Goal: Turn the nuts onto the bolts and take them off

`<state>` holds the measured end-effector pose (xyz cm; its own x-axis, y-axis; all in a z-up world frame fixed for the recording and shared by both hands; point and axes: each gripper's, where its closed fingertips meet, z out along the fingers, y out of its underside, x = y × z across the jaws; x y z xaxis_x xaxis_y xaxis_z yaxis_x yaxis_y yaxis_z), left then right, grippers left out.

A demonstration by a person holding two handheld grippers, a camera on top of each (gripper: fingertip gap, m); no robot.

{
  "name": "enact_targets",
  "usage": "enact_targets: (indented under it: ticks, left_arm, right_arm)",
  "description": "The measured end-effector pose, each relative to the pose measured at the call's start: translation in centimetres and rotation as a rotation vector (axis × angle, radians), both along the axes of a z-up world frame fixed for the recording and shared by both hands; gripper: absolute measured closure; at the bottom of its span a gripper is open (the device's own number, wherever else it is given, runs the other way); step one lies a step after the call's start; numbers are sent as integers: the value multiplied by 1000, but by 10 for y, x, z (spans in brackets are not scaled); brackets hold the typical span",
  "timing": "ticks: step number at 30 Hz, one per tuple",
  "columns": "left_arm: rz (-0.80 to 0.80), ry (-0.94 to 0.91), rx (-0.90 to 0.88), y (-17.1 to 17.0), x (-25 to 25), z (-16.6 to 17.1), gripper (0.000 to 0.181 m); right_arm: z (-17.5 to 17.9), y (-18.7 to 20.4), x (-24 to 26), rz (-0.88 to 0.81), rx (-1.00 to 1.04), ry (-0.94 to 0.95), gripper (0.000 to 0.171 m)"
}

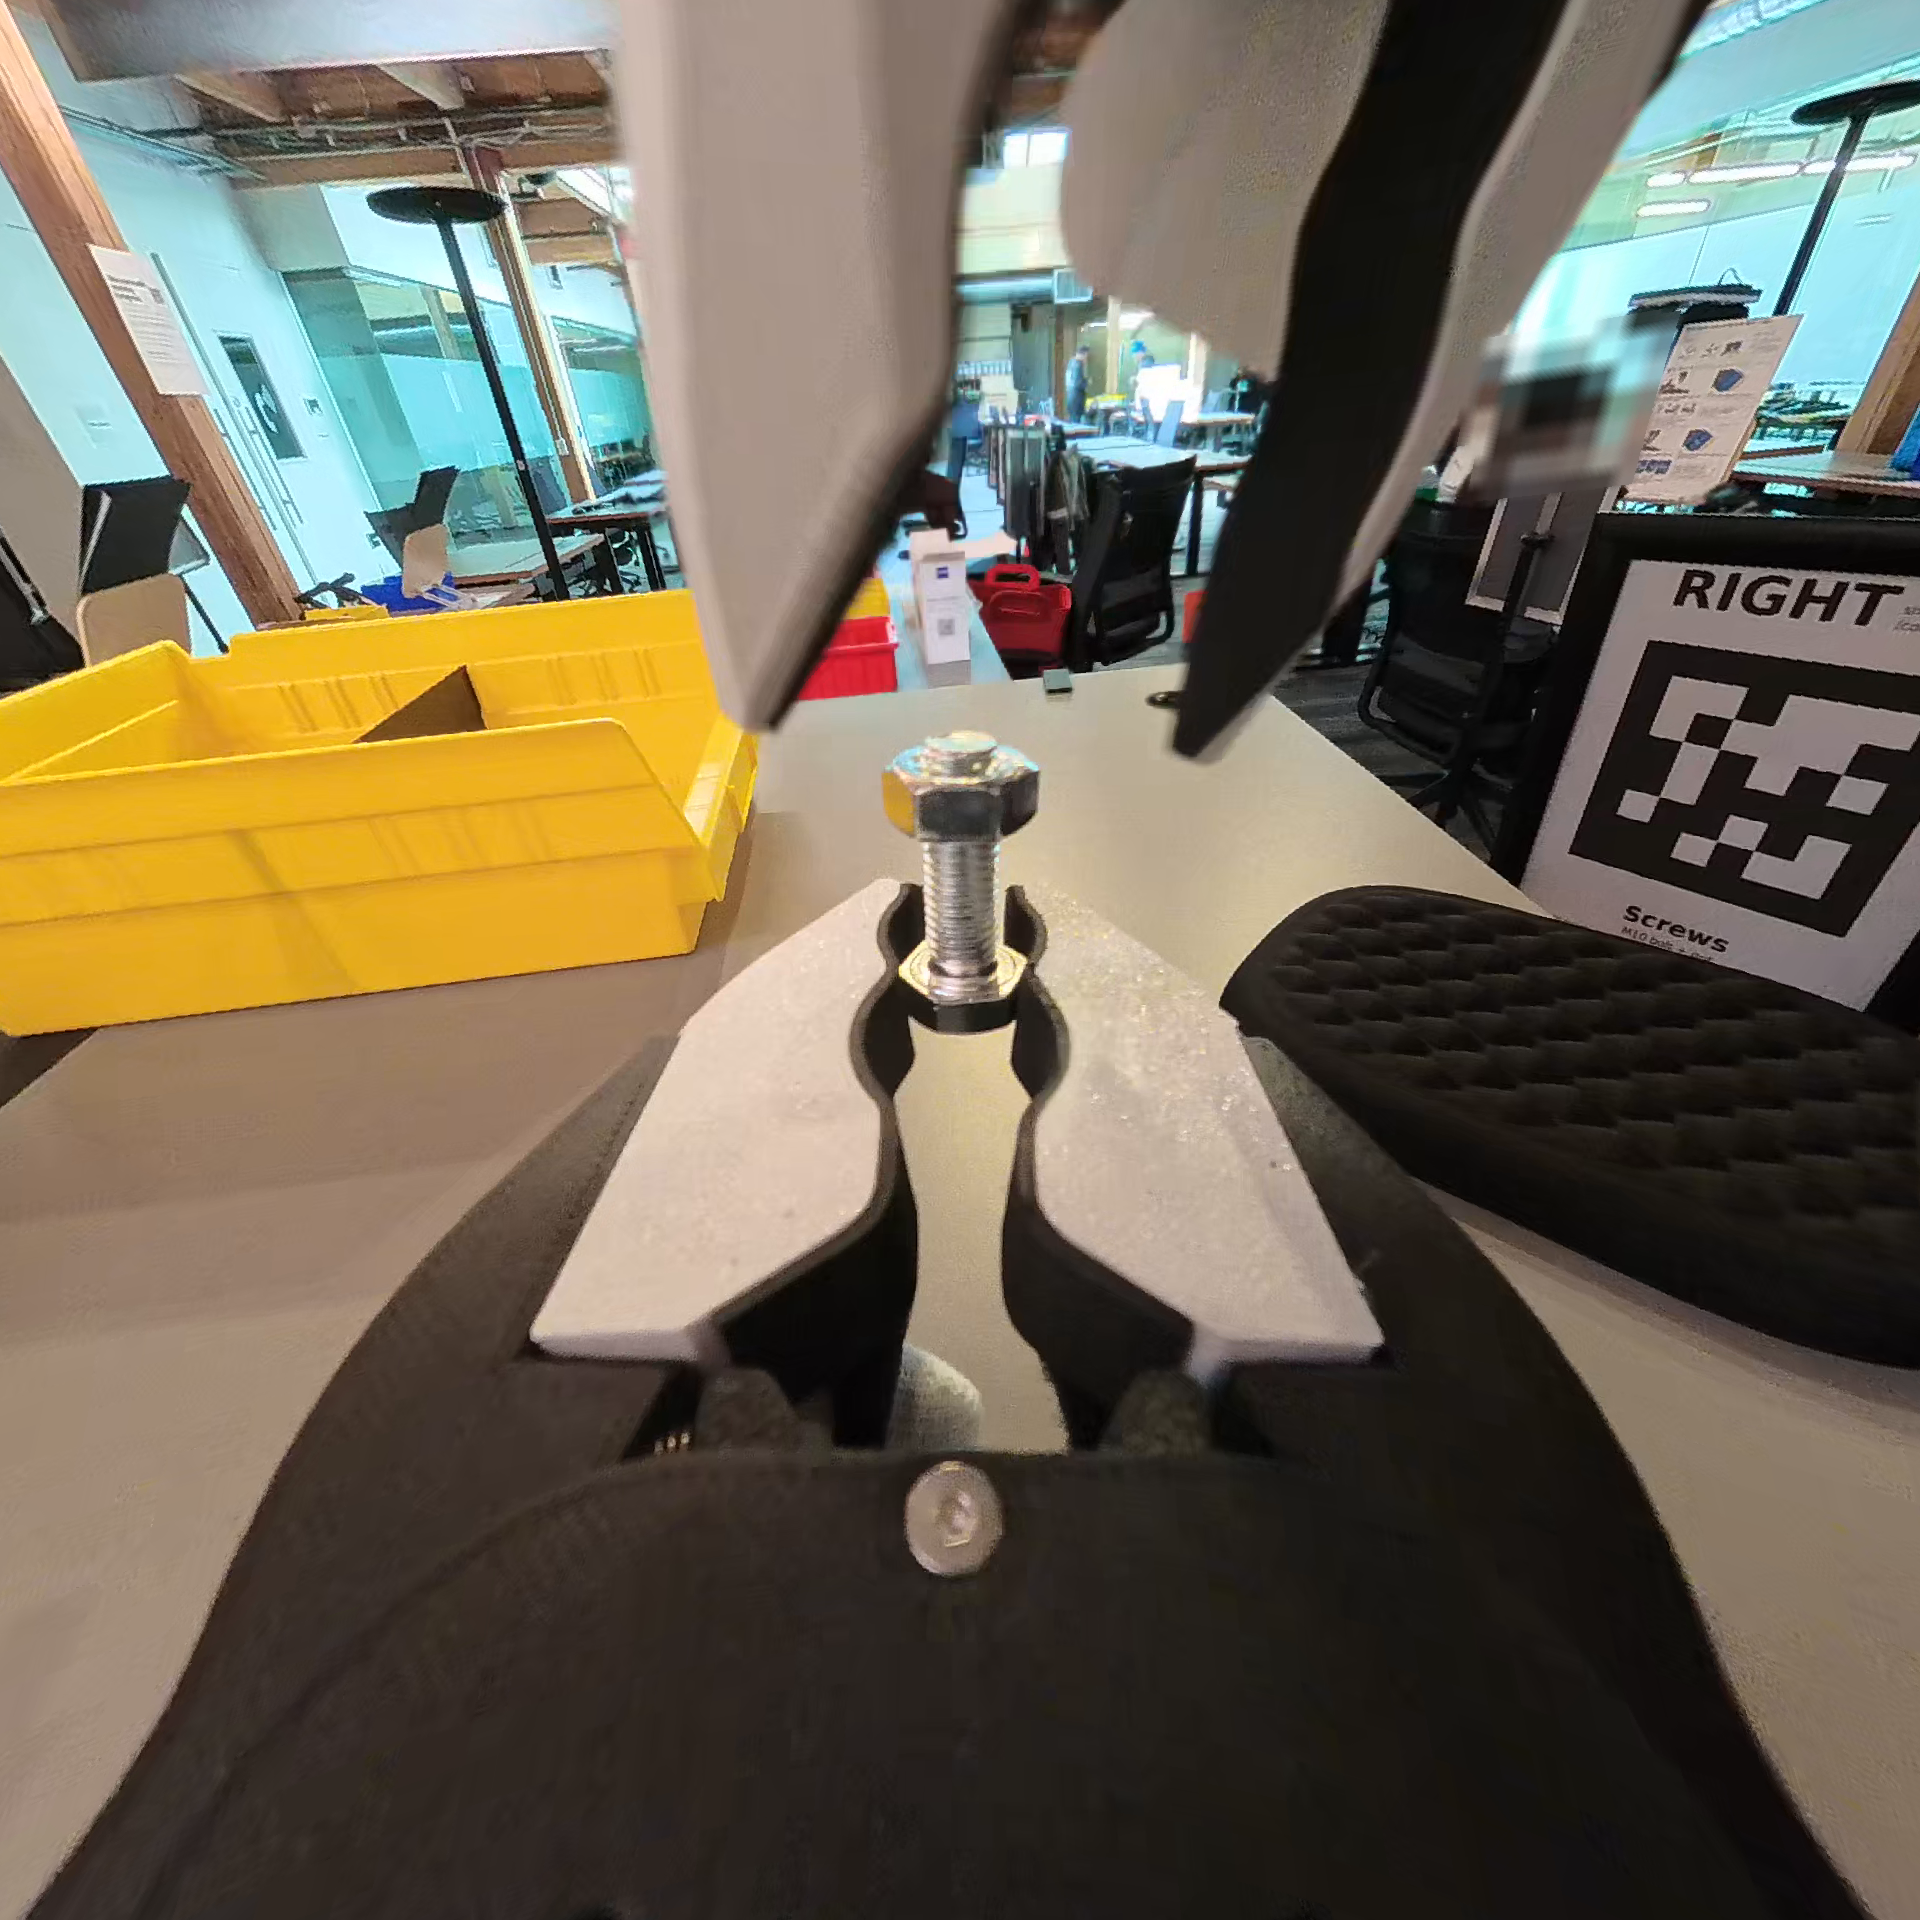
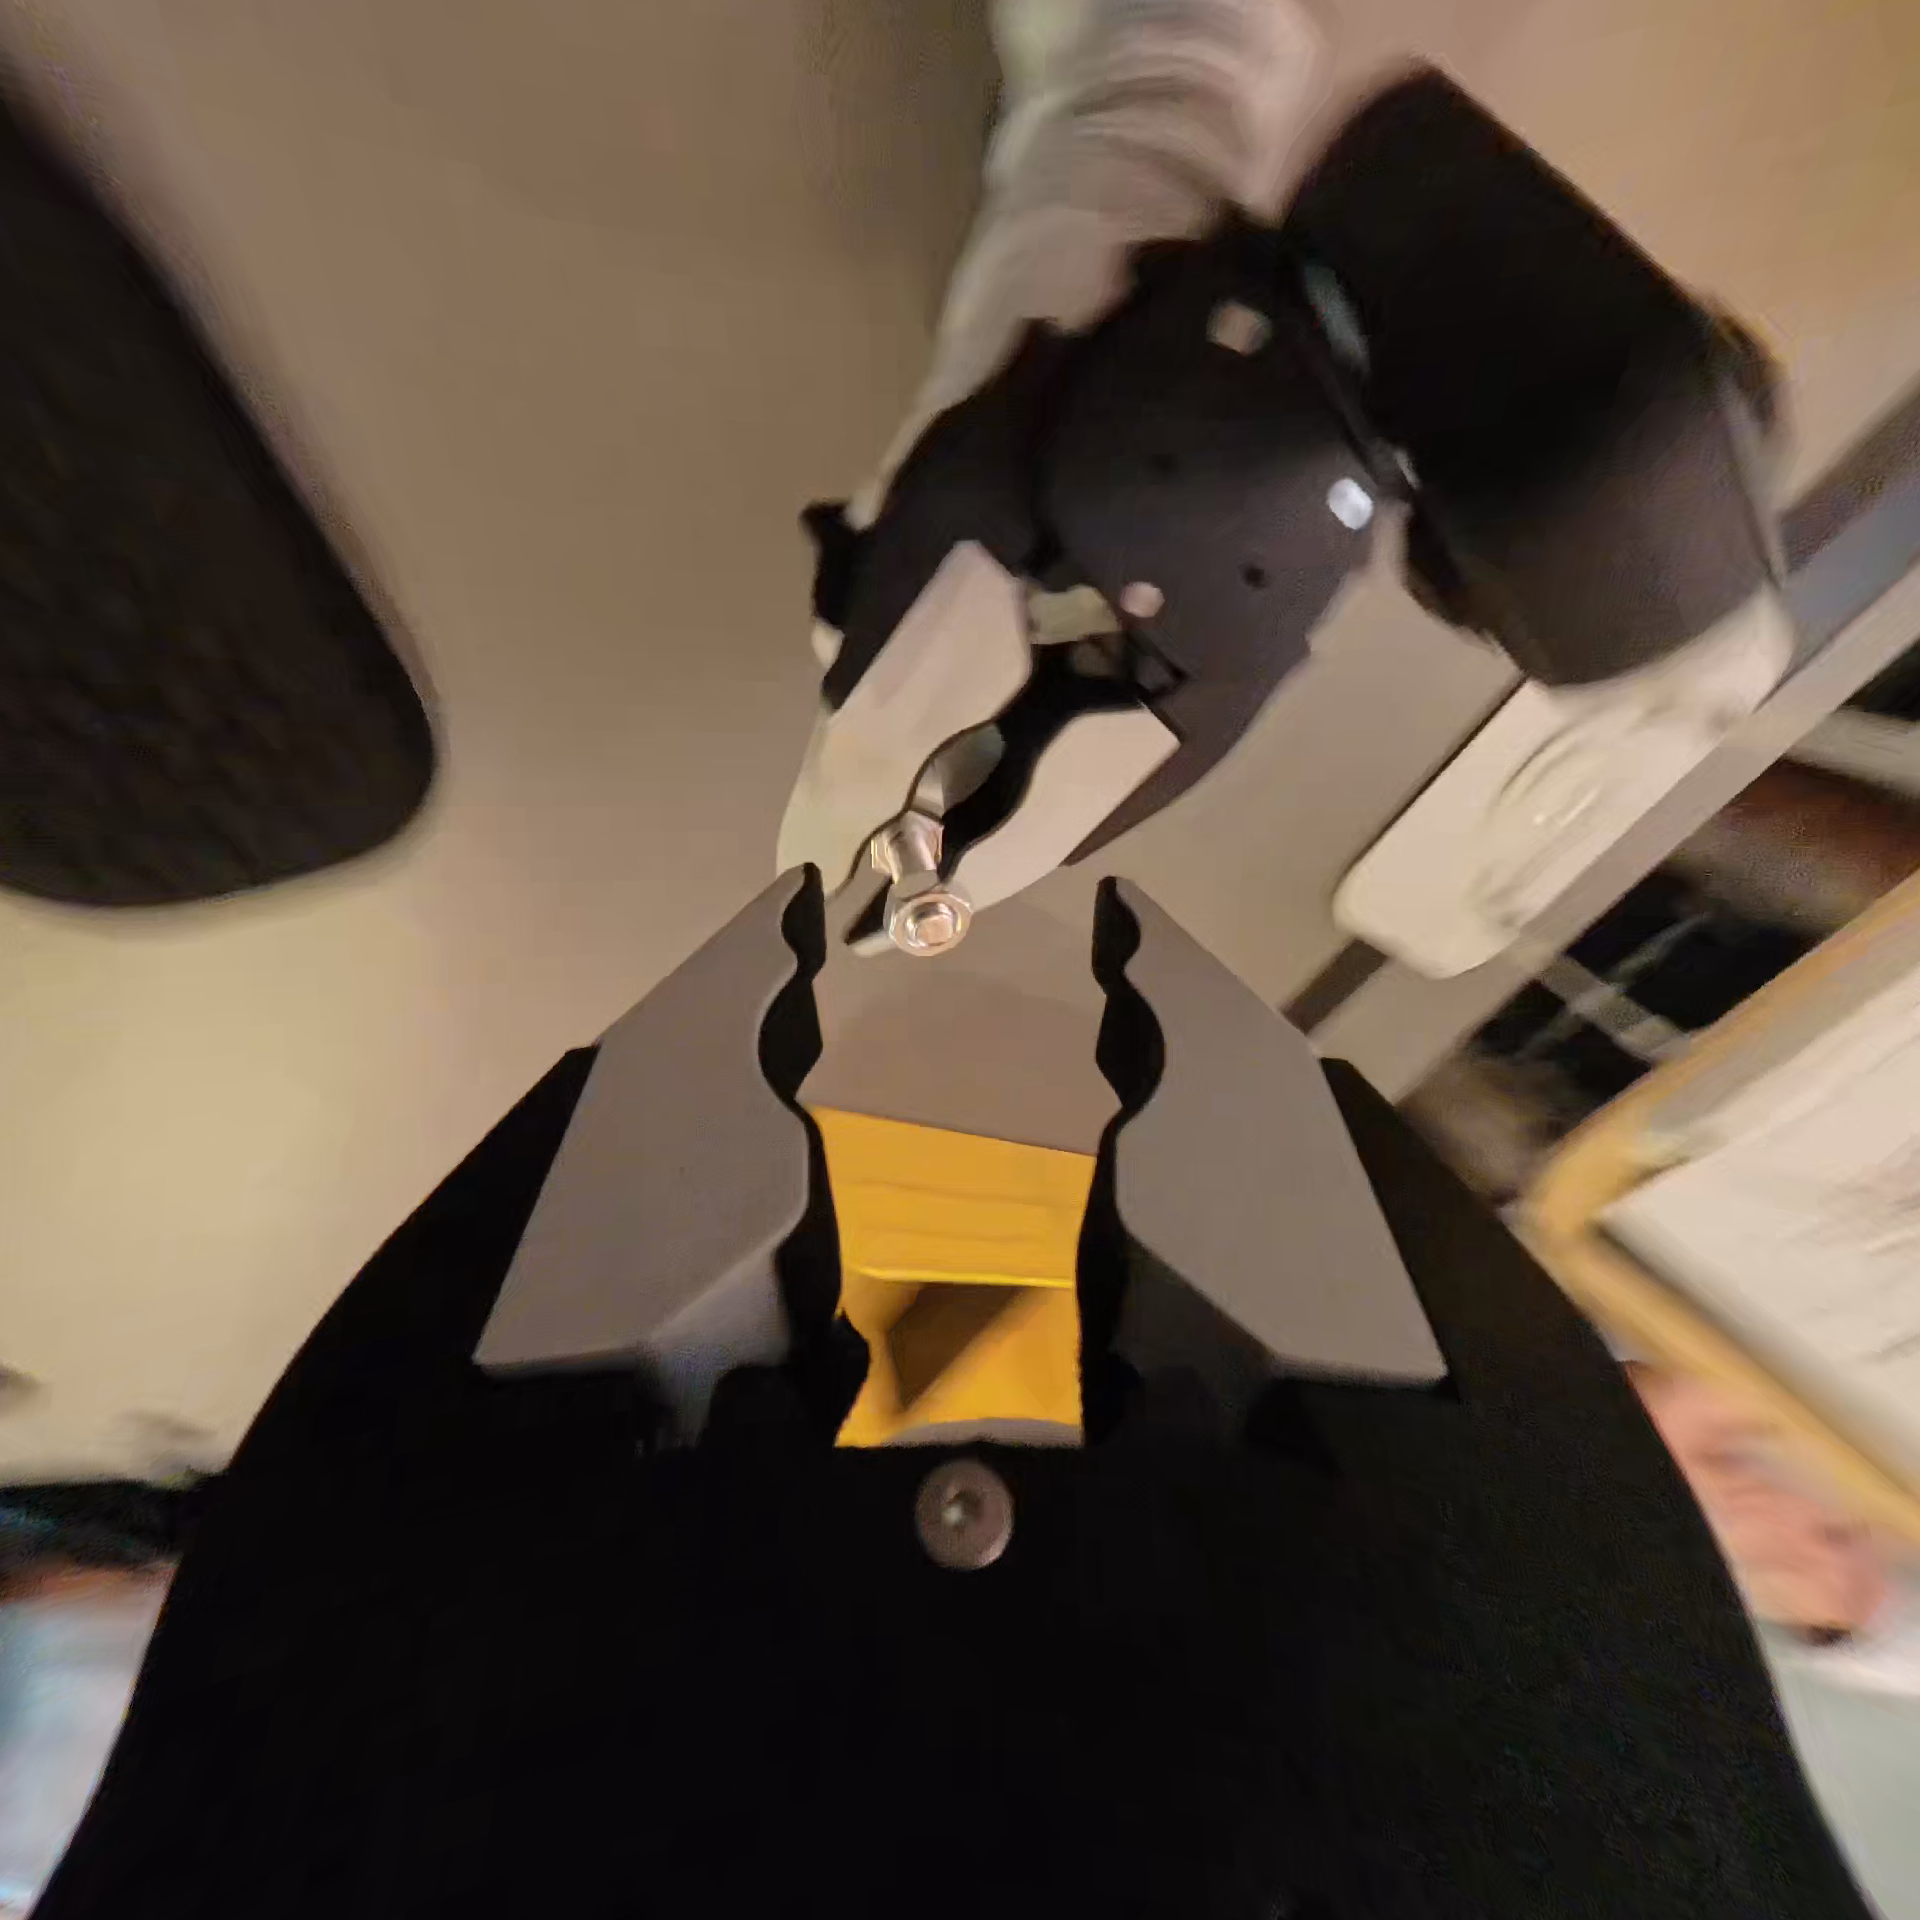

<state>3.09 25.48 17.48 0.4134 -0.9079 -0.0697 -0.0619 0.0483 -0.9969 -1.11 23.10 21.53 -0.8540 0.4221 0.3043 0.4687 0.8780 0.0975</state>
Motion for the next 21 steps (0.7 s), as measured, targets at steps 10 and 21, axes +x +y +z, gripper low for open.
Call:
enact_targets:
  ticks: [10, 21]
  left_arm:
    - [4, 4, 2, 0, 1, 0, 166]
    - [4, 0, -1, 1, 0, 0, 166]
  right_arm:
    - [-16, 12, 13, -986, -590, 128, 135]
    - [-17, 8, 10, -799, -520, 134, 155]
